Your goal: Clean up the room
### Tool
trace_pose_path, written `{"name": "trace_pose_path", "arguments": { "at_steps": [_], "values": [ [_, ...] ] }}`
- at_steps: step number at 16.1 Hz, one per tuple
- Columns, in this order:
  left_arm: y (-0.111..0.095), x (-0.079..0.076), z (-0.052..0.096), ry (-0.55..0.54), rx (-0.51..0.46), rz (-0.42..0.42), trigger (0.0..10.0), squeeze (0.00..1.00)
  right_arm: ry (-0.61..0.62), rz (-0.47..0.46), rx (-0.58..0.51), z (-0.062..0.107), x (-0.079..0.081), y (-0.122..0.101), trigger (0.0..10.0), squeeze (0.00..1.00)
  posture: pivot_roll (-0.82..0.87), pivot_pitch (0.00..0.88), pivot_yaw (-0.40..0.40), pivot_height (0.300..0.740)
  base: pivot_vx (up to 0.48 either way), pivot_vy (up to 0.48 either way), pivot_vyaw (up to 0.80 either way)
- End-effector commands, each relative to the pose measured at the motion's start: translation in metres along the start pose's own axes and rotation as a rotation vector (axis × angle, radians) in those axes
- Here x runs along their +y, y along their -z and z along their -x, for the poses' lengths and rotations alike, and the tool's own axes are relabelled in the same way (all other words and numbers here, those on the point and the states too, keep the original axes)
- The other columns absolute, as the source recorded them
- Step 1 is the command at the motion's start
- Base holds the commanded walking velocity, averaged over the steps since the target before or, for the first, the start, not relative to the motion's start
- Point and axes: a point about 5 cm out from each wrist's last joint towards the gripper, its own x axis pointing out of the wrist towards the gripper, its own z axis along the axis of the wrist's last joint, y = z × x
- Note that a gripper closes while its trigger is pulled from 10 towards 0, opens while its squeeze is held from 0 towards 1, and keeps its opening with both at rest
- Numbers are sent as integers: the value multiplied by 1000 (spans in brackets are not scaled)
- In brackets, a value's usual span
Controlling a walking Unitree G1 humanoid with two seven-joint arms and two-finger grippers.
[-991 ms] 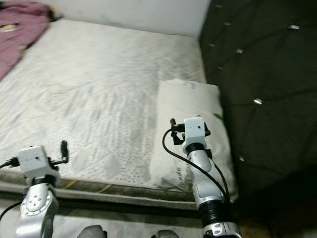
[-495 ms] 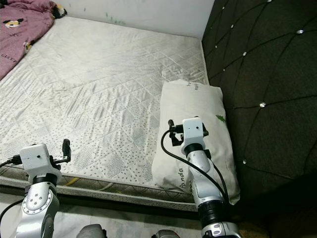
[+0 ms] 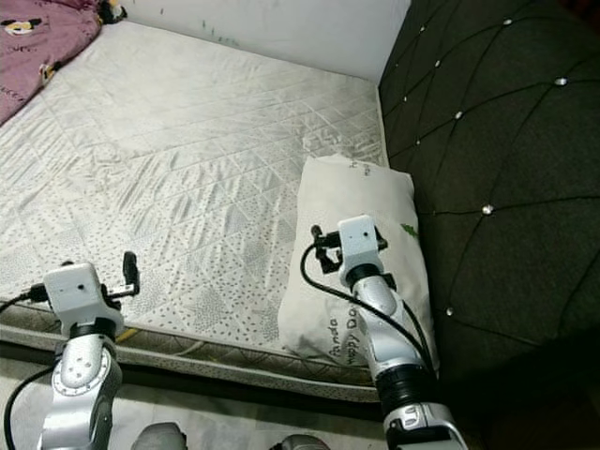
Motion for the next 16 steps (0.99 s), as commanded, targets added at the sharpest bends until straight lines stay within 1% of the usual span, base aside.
{"name": "trace_pose_path", "arguments": {
  "at_steps": [1, 2, 3, 4, 6, 7, 8, 9, 10, 11, 12, 13, 14, 16],
  "values": [
    [-3, -10, -5, 39, -11, 0, 10000, 0, 37, 9, -9, 1, -9, 0, 10000, 0, 37, 0, -114, 740, 0, 0, 0],
    [-3, -11, -8, 49, -11, -2, 10000, 0, 44, 9, -13, 2, -10, -1, 10000, 0, 17, 0, -91, 740, 0, 0, 0],
    [-5, -17, -17, 93, -14, -1, 10000, 0, 78, 8, -33, 4, -13, -3, 10000, 0, -24, 0, -40, 740, 0, 0, 0],
    [-7, -25, -25, 132, -10, 5, 10000, 0, 118, -3, -49, 9, -19, -2, 10000, 0, -49, 0, -8, 740, 0, 0, 0],
    [-9, -30, -32, 172, -12, -8, 10000, 0, 156, -18, -51, 13, -22, -1, 10000, 0, -88, 0, 43, 740, 0, 0, 0],
    [-10, -39, -38, 203, -13, -9, 10000, 0, 190, -21, -51, 16, -26, 3, 10000, 0, -106, 0, 72, 740, 0, 0, 0],
    [-11, -39, -39, 205, -13, -8, 10000, 0, 194, -20, -50, 16, -26, 3, 10000, 0, -106, 0, 72, 740, 0, 0, 0],
    [-13, -41, -44, 203, -18, -8, 10000, 0, 202, -23, -46, 16, -27, 5, 10000, 0, -111, 0, 79, 740, 0, 0, 0],
    [-19, -44, -51, 205, -40, -4, 10000, 0, 207, -18, -43, 12, -28, 5, 10000, 0, -114, 0, 85, 740, 0, 0, 0],
    [-21, -47, -54, 214, -48, -4, 10000, 0, 212, -20, -40, 9, -29, 5, 10000, 0, -113, 0, 85, 740, 0, 0, 0],
    [-20, -47, -54, 215, -48, -5, 10000, 0, 215, -28, -35, 8, -28, 6, 10000, 0, -107, 0, 85, 740, 0, 0, 0],
    [-18, -46, -54, 219, -45, -8, 10000, 0, 215, -47, -31, 7, -25, 5, 10000, 0, -98, 0, 83, 740, 0, 0, -594],
    [-15, -41, -50, 214, -39, -16, 10000, 0, 199, -38, -36, 6, -20, 4, 10000, 0, -72, 0, 74, 740, 0, 0, -800],
    [-8, -34, -45, 203, -22, -22, 10000, 0, 195, -38, -37, 7, -18, 4, 10000, 0, -71, 0, 69, 740, 0, 0, -800]
  ]
}}
